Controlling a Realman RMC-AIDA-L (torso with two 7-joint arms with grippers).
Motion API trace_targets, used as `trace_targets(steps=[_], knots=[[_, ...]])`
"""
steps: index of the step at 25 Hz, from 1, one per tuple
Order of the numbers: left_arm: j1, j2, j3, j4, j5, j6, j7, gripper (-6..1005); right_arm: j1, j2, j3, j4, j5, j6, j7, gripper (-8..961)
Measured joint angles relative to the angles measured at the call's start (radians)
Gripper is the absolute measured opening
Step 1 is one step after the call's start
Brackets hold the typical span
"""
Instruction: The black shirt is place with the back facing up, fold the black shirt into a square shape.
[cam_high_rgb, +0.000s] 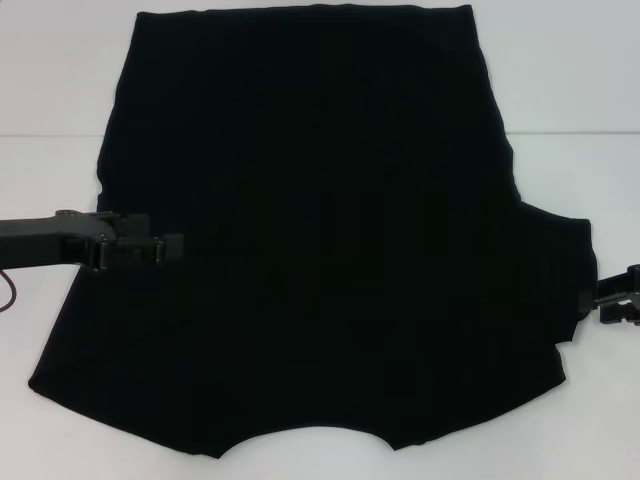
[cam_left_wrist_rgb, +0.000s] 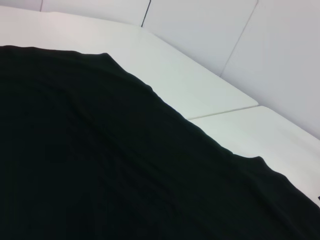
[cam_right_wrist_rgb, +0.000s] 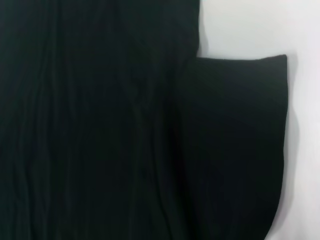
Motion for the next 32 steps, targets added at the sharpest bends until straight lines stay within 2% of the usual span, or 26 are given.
trace_targets(steps=[23, 28, 32], knots=[[-0.006, -0.007, 0.0, 0.0, 0.0, -0.051, 0.005, 793, 0.027, 0.017, -0.003, 0.06, 0.0, 0.085, 0.061, 438], [-0.01, -0.008, 0.0, 0.001, 0.0, -0.054, 0.007, 792, 0.029, 0.018, -0.007, 0.06, -0.001, 0.085, 0.058, 269], [-0.01, -0.008, 0.0, 0.005, 0.0, -0.059, 0.008, 792, 0.027, 0.018, -0.008, 0.059, -0.002, 0.084, 0.053, 61]])
